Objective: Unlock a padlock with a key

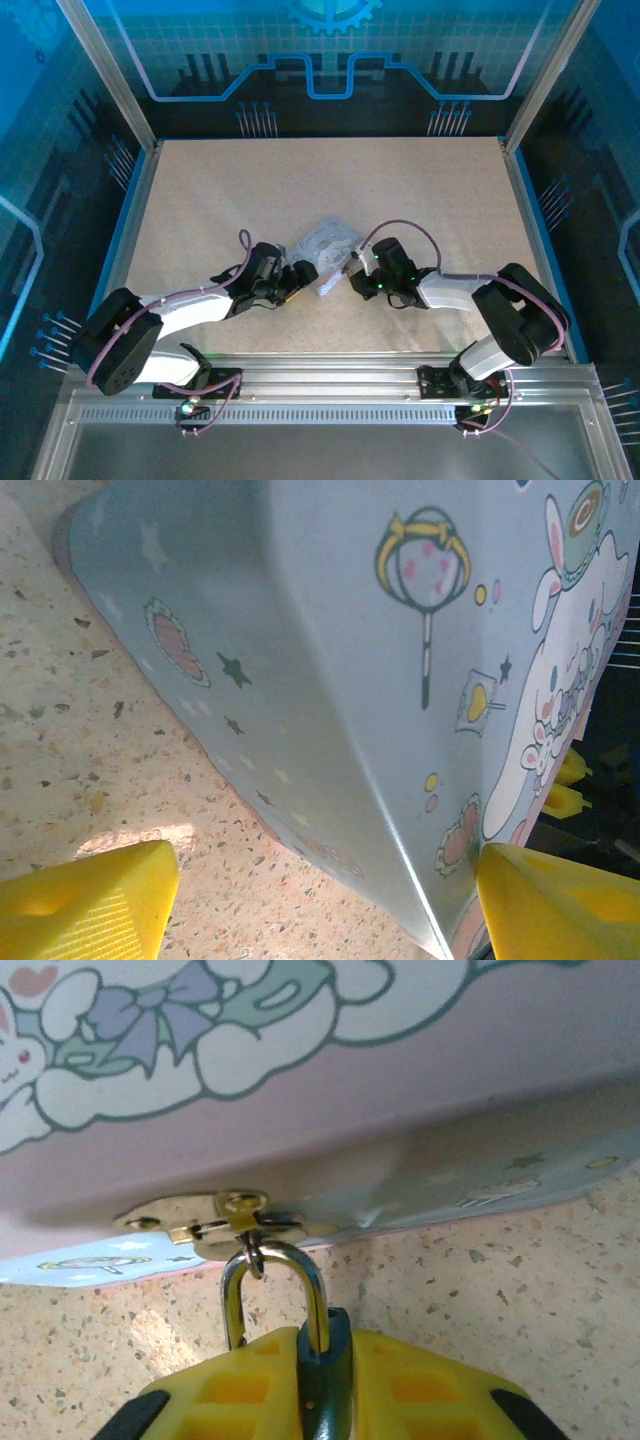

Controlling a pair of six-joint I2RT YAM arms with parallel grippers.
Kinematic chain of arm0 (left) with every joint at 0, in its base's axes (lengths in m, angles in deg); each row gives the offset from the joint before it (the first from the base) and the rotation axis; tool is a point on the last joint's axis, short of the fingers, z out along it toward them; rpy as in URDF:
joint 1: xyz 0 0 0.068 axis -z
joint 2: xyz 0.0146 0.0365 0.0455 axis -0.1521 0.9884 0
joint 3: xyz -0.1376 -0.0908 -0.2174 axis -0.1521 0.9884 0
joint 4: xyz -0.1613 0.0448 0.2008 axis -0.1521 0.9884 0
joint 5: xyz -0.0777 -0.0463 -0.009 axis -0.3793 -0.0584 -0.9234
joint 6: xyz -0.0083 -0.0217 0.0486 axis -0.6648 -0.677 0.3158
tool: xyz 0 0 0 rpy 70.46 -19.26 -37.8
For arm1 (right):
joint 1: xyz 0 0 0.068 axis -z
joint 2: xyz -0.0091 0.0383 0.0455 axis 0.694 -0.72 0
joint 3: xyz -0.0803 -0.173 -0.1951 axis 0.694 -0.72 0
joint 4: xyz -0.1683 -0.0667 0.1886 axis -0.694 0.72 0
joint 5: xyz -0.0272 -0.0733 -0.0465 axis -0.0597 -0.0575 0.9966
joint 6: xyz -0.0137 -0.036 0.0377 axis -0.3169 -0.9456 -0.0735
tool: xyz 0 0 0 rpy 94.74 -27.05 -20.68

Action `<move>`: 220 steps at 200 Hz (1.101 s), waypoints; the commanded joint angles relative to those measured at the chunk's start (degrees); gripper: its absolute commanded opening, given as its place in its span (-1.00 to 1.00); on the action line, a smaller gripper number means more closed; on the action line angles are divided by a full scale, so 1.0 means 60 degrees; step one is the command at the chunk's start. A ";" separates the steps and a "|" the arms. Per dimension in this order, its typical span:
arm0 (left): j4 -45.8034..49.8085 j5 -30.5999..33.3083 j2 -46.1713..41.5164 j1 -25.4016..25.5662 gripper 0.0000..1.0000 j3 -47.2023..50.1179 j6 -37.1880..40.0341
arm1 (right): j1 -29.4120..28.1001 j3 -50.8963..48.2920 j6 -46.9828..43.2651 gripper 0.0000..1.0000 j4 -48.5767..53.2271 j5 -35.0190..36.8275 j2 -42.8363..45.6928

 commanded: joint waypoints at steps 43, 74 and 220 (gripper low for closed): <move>0.0608 0.0220 -0.0114 0.0069 0.60 0.0203 -0.0082 | -0.0194 -0.0456 0.0219 -0.45 0.0766 0.0351 0.0562; 0.0621 0.0235 -0.0099 0.0065 0.61 0.0164 -0.0070 | -0.0195 -0.0488 0.0179 -0.48 0.0524 0.0216 0.0493; 0.0824 0.0293 -0.0216 0.0064 0.62 0.0120 0.0022 | 0.0244 -0.0765 0.0146 -0.53 -0.0174 -0.0284 0.0381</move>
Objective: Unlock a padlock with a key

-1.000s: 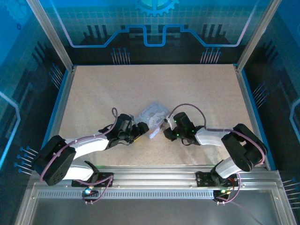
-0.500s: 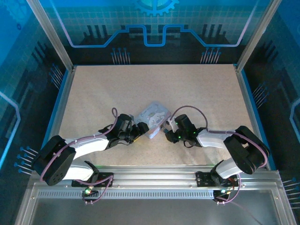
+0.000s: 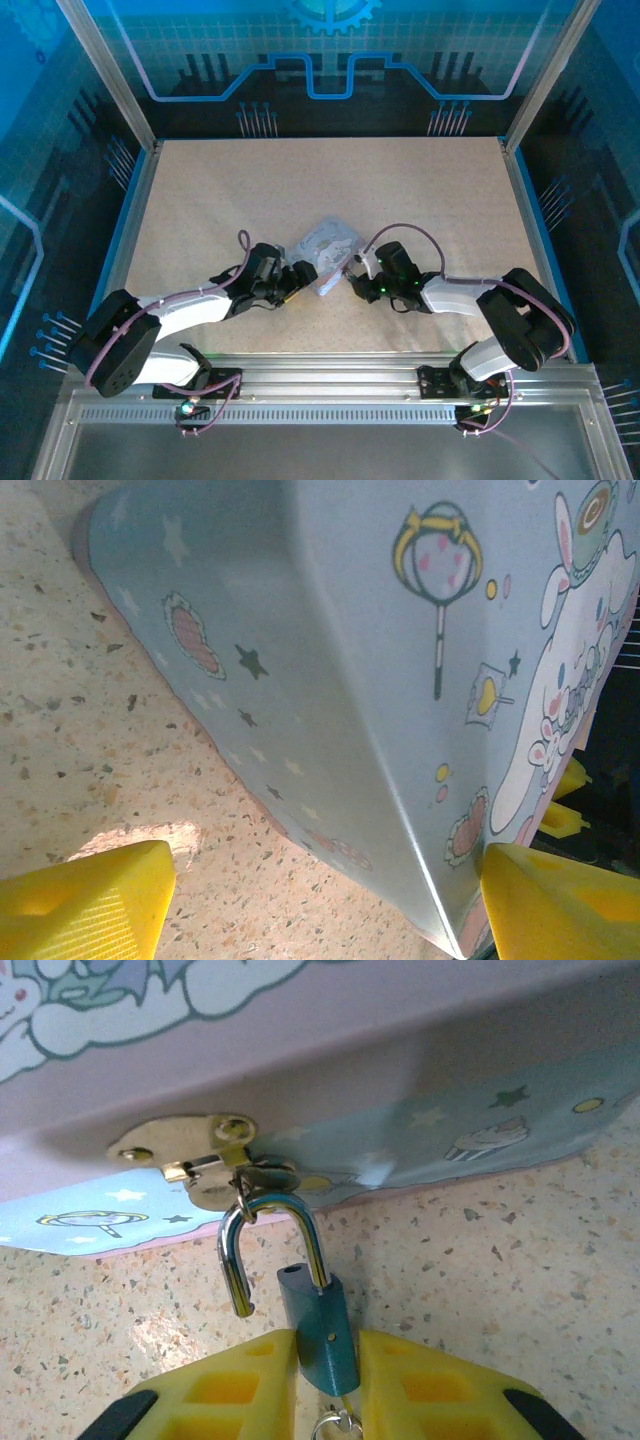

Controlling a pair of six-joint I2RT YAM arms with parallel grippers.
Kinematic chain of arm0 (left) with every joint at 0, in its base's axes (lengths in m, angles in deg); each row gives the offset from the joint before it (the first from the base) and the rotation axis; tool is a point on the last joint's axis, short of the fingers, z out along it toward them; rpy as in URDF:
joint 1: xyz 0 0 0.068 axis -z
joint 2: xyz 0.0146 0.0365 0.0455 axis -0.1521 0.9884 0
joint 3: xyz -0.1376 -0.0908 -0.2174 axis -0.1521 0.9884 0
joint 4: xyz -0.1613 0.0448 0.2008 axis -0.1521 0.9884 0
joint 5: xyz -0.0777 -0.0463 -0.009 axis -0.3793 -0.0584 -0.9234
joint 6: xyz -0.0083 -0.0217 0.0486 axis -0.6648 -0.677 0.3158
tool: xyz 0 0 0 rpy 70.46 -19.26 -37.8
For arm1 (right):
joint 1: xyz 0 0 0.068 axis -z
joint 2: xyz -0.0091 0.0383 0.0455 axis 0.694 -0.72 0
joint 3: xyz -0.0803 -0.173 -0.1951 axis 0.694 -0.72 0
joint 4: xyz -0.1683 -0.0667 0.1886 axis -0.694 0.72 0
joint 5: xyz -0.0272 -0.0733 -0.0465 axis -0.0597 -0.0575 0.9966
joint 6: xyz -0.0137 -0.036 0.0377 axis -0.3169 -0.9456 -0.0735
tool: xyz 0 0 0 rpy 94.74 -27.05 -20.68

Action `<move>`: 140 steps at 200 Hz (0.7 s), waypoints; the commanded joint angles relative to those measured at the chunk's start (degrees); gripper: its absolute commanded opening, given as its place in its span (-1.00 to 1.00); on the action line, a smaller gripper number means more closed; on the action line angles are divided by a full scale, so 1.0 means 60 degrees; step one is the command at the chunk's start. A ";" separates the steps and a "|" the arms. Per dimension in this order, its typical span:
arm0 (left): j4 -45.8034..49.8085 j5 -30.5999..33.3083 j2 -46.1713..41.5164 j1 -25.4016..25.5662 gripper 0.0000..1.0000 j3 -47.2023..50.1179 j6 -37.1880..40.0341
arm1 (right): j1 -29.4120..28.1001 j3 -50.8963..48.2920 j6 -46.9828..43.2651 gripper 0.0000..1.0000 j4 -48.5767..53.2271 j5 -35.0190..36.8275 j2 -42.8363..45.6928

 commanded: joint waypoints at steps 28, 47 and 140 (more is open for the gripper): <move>0.0702 0.0257 -0.0152 0.0065 0.62 0.0113 0.0013 | 0.0110 -0.0347 0.0139 -0.53 0.0019 -0.0180 -0.0051; 0.0681 0.0257 -0.0162 0.0071 0.62 0.0120 0.0006 | 0.0110 -0.0336 0.0210 -0.56 -0.0073 -0.0219 -0.0066; 0.0609 0.0202 -0.0201 0.0066 0.62 0.0219 -0.0041 | 0.0124 -0.0295 0.0536 -0.67 -0.0829 -0.0529 -0.0208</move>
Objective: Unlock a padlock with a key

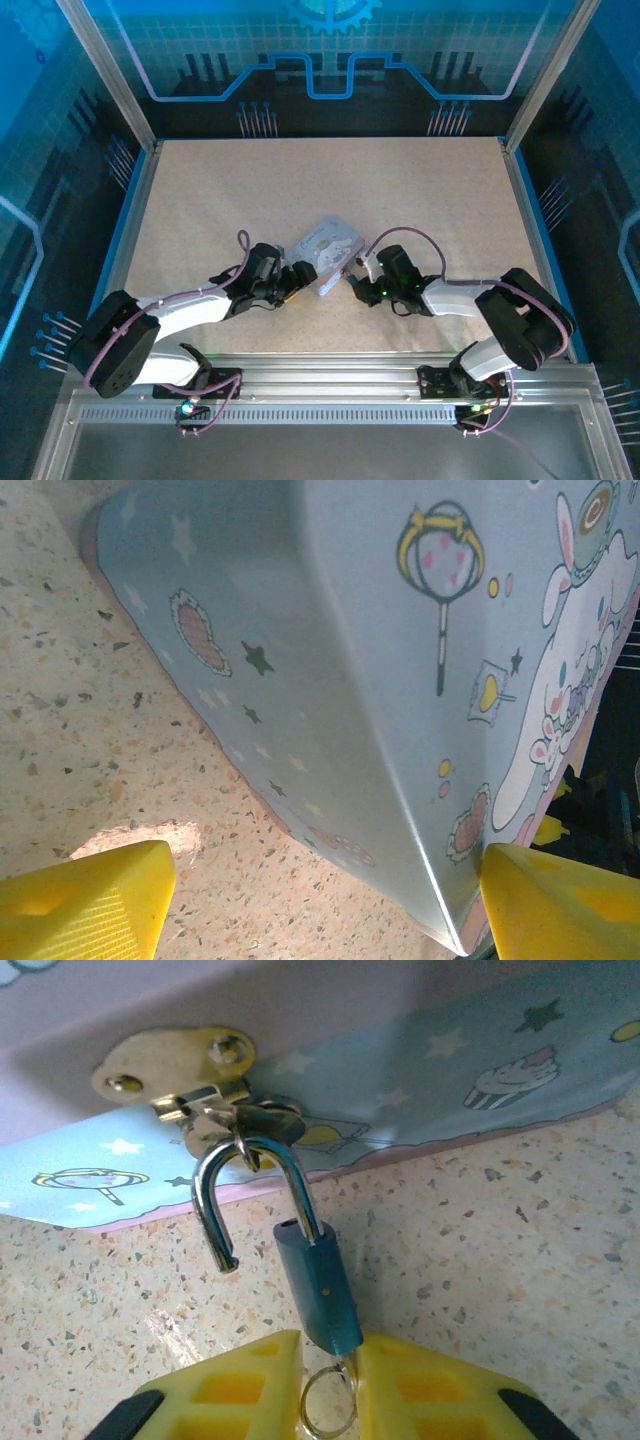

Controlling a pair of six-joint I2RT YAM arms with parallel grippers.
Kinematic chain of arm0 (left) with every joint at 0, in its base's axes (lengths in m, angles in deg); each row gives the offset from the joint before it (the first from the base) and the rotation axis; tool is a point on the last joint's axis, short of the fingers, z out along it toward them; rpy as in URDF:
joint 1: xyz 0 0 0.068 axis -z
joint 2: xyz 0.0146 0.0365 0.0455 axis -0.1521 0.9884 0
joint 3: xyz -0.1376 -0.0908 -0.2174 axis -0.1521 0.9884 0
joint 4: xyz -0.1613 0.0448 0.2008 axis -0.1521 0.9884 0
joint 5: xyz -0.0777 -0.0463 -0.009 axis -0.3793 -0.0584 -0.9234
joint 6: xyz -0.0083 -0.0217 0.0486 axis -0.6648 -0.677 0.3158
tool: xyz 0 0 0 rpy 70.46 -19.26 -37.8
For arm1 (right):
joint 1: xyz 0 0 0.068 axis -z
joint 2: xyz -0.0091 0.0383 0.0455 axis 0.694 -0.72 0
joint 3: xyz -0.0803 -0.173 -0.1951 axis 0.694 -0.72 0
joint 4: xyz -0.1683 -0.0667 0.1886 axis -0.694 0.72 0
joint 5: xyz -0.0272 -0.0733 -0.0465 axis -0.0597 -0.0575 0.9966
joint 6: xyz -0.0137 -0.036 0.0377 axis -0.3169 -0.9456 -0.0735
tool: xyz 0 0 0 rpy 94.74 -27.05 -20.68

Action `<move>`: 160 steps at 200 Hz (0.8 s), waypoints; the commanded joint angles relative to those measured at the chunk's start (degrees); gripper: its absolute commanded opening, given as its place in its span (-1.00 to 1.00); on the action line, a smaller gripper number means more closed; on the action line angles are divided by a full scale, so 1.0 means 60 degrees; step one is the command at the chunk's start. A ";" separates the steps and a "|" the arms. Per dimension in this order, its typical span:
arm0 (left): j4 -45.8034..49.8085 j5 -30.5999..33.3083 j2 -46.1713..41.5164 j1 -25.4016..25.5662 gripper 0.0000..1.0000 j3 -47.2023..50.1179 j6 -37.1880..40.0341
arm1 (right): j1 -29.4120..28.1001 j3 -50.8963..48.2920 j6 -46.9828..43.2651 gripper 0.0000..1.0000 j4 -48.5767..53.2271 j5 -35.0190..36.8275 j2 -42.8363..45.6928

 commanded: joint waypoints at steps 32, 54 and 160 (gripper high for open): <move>0.0545 0.0137 -0.0233 0.0142 0.61 0.0288 -0.0135 | 0.0139 -0.0068 0.0817 -0.94 -0.0551 -0.0363 0.0118; 0.0496 0.0151 -0.0310 0.0266 0.61 0.0383 -0.0256 | 0.0126 0.0030 0.1438 -1.00 -0.0172 -0.0363 0.0255; 0.0303 0.0261 -0.0279 0.0690 0.61 0.0364 -0.0470 | -0.0175 0.0732 0.2949 -1.00 0.0886 -0.0207 0.0235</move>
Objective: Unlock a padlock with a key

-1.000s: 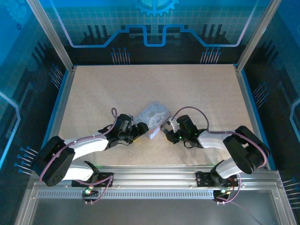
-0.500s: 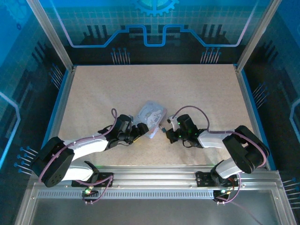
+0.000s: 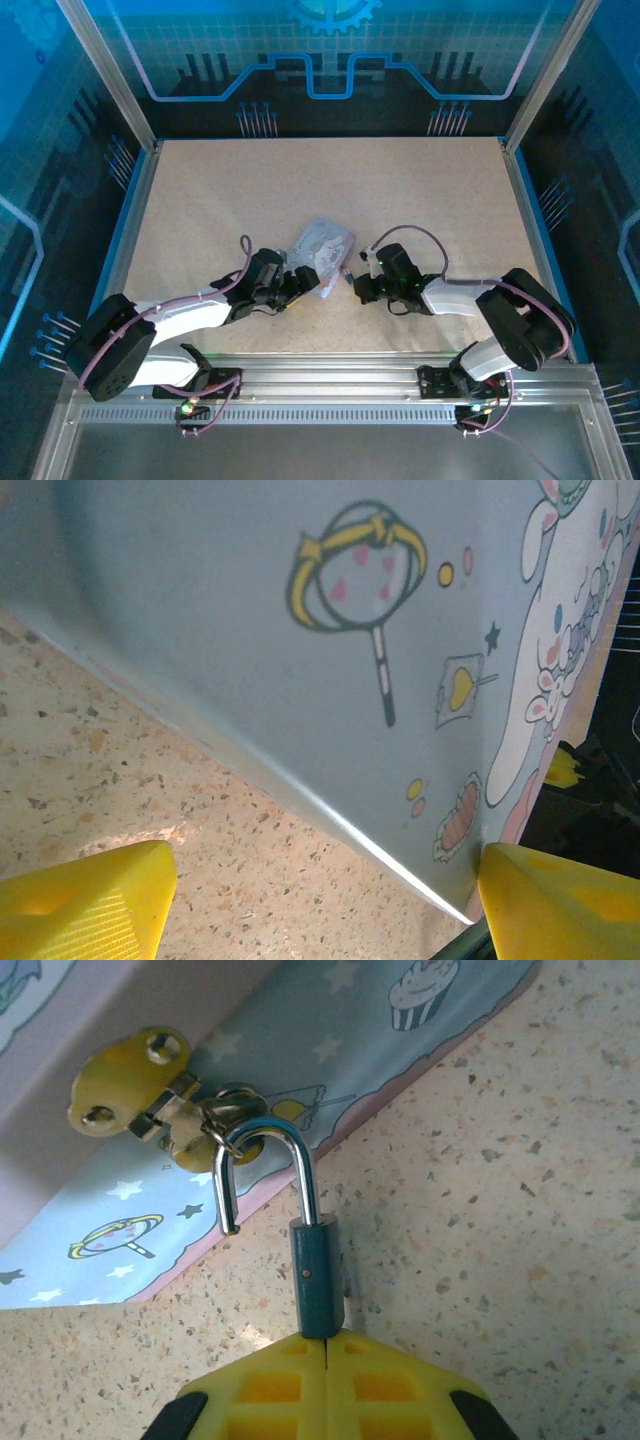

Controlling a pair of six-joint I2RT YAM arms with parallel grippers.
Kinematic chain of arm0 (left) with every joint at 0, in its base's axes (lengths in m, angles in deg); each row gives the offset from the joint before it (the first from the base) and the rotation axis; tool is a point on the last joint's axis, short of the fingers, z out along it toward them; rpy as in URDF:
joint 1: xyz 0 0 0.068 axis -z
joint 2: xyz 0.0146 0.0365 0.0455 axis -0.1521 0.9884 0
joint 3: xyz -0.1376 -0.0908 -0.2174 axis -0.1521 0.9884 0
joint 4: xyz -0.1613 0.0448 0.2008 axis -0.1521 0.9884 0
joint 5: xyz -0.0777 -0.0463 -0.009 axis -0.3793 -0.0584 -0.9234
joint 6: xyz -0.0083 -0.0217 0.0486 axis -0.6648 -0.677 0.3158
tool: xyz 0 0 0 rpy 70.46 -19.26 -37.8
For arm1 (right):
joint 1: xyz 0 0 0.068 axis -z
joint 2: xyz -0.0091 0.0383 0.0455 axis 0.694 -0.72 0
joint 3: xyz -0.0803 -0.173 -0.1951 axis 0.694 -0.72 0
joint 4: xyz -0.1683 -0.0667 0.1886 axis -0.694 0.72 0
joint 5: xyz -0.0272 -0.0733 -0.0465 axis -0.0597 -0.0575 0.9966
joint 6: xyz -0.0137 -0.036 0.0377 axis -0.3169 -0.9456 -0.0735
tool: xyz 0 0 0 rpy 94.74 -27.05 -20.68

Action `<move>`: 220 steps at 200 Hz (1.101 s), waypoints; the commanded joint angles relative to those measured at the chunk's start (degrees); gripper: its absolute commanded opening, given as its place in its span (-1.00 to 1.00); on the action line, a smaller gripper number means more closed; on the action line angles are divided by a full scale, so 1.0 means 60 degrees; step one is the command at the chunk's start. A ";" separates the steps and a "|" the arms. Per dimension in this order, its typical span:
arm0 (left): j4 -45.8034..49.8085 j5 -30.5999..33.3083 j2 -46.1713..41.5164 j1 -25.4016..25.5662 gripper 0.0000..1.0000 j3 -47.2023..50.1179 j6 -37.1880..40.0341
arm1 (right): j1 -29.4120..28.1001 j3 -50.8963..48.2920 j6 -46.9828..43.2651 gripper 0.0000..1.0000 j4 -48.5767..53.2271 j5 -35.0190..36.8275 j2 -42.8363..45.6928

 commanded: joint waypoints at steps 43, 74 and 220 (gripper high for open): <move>0.0319 0.0104 0.0027 0.0284 0.61 0.0073 -0.0128 | -0.0446 0.0810 0.1112 -1.00 0.1124 0.0411 0.0286; 0.0248 0.0089 0.0146 0.0334 0.61 0.0046 -0.0144 | -0.0504 0.1206 0.1351 -1.00 0.1512 0.0493 0.0041; -0.0190 0.0030 0.0527 0.0390 0.61 0.0220 -0.0254 | -0.0599 0.2197 0.1481 -1.00 0.1343 0.0836 -0.0779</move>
